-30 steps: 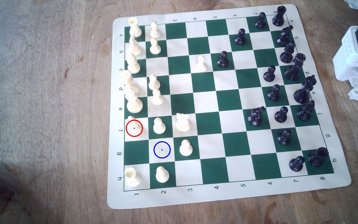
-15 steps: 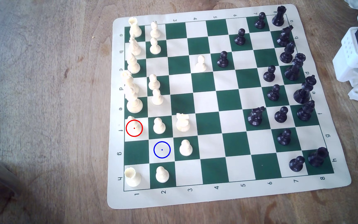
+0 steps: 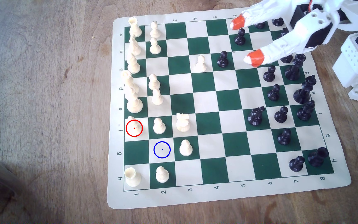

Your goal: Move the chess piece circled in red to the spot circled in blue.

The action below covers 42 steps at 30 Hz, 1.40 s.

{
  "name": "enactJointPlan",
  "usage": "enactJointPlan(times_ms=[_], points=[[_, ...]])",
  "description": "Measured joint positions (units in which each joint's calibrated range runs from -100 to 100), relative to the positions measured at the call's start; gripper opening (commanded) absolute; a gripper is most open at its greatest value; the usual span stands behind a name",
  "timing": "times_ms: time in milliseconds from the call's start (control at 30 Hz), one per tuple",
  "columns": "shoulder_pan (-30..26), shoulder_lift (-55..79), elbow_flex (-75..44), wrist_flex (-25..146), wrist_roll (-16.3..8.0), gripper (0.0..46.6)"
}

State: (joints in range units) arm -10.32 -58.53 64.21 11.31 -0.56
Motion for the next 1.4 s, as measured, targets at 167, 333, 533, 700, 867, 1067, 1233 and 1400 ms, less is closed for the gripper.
enactJointPlan(times_ms=[167, 333, 533, 700, 867, 1067, 1233, 1400], points=[[-2.7, 18.5, -10.4, 2.8, -2.1, 22.0], [-4.6, 27.0, -14.7, 5.7, -2.9, 26.1], [-3.7, 39.7, -23.2, 5.7, -2.9, 25.9], [-2.7, 53.2, -33.8, 5.0, -2.9, 23.3], [-2.2, 61.6, -39.0, 1.9, -3.1, 20.3], [1.0, 68.5, -42.7, -1.8, -3.6, 19.7], [2.4, 71.9, -44.6, -3.8, -3.9, 19.6], [3.3, 74.4, -46.0, -5.4, -4.2, 16.3]])
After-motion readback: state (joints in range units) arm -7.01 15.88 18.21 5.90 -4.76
